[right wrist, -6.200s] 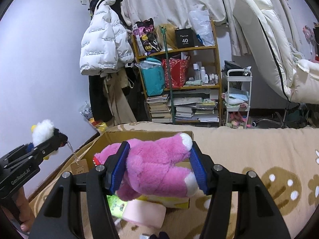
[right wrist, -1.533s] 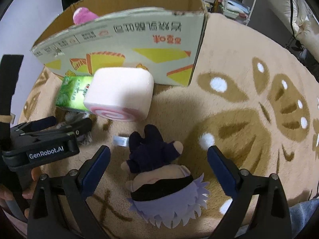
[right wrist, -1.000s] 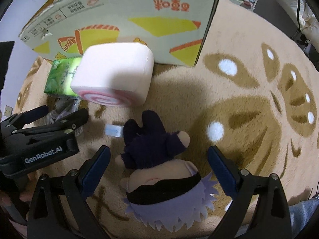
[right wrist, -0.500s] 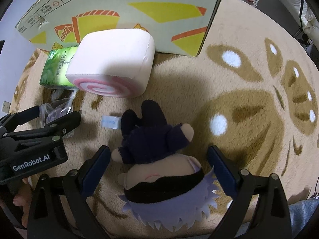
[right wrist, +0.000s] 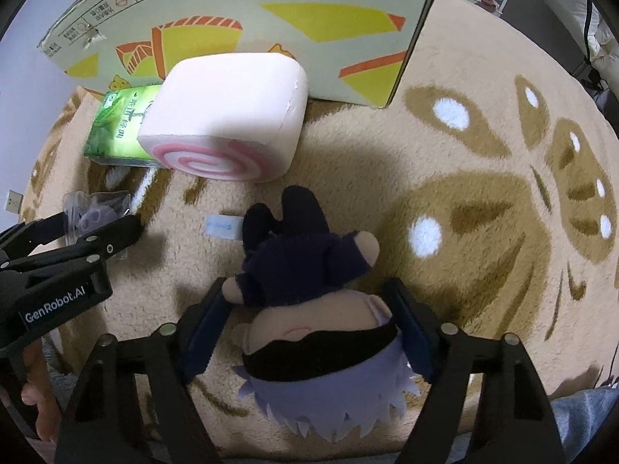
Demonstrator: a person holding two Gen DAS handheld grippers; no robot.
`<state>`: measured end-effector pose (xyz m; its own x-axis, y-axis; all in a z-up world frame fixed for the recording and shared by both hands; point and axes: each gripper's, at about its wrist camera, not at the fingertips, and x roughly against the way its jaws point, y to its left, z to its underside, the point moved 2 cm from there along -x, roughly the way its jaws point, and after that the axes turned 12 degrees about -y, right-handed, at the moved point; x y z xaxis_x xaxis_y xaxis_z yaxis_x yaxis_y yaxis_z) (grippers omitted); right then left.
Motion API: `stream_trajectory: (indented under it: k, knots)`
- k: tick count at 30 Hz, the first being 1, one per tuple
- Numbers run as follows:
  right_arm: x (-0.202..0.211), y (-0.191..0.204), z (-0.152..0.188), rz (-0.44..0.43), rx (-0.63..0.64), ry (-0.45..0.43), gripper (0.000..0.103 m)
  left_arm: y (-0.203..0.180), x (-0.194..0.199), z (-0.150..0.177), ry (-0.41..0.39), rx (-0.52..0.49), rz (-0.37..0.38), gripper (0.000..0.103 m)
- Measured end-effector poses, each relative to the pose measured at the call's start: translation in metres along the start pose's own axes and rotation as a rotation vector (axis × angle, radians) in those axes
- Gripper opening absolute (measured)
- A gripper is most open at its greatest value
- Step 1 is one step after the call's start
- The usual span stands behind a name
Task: Organize soft objects
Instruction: 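Grasp the clear bag with the left tool while the right tool grasps the white-haired plush doll, then lift the clear bag with the left tool while the right tool lifts the doll over the box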
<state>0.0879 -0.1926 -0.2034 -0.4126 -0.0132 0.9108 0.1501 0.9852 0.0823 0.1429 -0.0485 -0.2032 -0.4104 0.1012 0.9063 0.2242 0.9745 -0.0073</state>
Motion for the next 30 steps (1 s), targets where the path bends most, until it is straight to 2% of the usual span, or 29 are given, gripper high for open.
stream_trajectory:
  k: [4, 8, 12, 15, 22, 30]
  knots:
    - [0.005, -0.002, -0.001, -0.020, -0.016, -0.023, 0.075, 0.006, 0.008, 0.002, -0.026, -0.006, 0.007, 0.067]
    - [0.017, -0.009, -0.003, -0.050, -0.053, -0.086, 0.064, 0.012, 0.018, 0.000, -0.064, 0.005, 0.002, 0.061]
    - [0.023, -0.006, -0.005, -0.071, -0.052, -0.107, 0.058, 0.022, 0.021, 0.002, -0.068, 0.031, 0.025, 0.055]
    - [0.033, 0.004, -0.011, -0.082, -0.053, -0.134, 0.056, 0.023, 0.025, 0.003, -0.088, 0.022, 0.025, 0.051]
    - [0.059, -0.005, -0.016, -0.104, -0.063, -0.216, 0.056, 0.020, 0.045, 0.008, -0.138, 0.009, 0.014, 0.051]
    - [0.097, -0.014, -0.022, -0.143, -0.071, -0.370, 0.056, 0.015, 0.072, 0.004, -0.225, 0.029, 0.027, 0.051]
